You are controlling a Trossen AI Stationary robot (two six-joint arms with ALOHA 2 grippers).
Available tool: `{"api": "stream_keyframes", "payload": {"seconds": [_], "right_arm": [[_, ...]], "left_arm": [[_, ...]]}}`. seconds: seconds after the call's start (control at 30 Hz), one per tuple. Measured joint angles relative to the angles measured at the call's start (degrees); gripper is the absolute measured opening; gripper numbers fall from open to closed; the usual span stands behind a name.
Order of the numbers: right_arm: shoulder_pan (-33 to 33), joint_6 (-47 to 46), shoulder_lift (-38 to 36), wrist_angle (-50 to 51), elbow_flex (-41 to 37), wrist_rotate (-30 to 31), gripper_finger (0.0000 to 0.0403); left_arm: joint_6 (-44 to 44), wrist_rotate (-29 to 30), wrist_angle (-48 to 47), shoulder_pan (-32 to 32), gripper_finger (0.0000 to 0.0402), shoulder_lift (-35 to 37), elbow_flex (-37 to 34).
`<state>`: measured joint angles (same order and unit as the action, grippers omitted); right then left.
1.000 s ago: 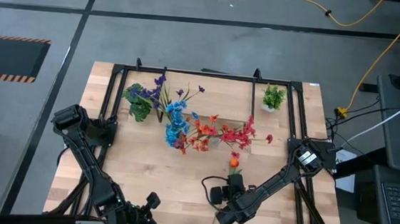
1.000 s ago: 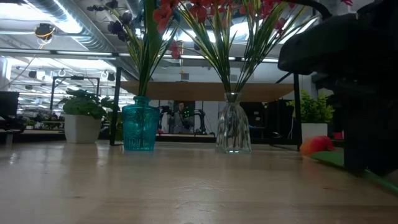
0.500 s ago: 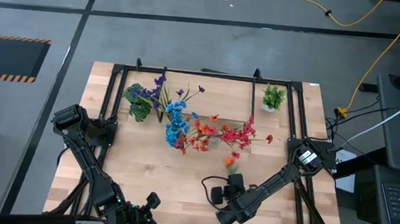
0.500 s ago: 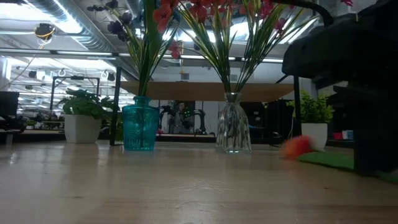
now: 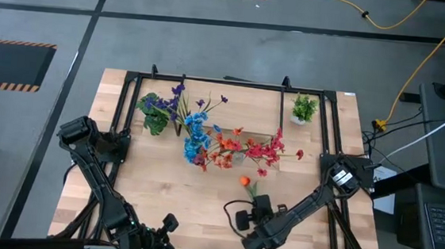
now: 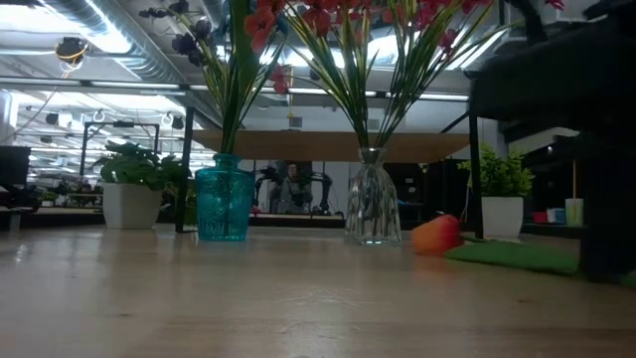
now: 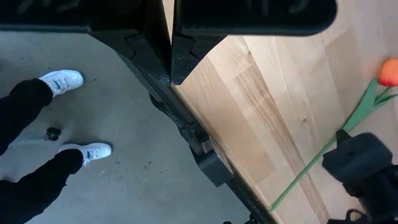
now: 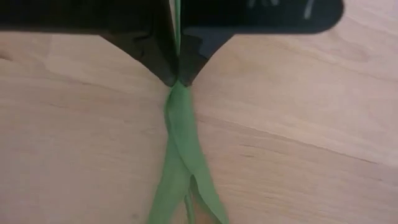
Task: Pick and place flowers into a vace then onto a shelf
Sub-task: Put the red orange flower into the transparent vase
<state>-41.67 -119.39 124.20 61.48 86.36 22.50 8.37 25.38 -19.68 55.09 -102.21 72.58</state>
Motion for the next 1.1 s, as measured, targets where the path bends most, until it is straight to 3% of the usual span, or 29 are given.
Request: {"api": "stream_keyframes", "payload": {"seconds": [0.2, 0.43, 0.63, 0.9, 1.1], "right_arm": [[-3.6, 0.2, -2.4, 0.8, 0.5, 3.3, 0.0002], [-8.7, 0.2, -6.2, 0.3, 0.5, 17.3, 0.0001], [-11.1, 8.3, -8.5, -0.4, 0.5, 26.0, 0.0000], [-12.5, 21.1, -12.0, -0.2, 0.5, 30.4, 0.0000], [-13.7, 29.1, -18.7, -0.5, 0.6, 27.7, 0.0000]], "left_arm": [[1.1, 0.0, -2.1, 0.0, 0.0003, 0.2, 0.0], [2.0, -1.7, -3.1, -0.1, 0.0003, 0.3, 0.0], [2.1, -1.6, -2.9, -0.4, 0.0003, 0.3, 0.0], [3.1, -0.3, -1.9, -3.4, 0.0003, 0.3, 0.0], [3.0, 1.0, -0.9, -6.7, 0.0003, 0.4, 0.0]]}}
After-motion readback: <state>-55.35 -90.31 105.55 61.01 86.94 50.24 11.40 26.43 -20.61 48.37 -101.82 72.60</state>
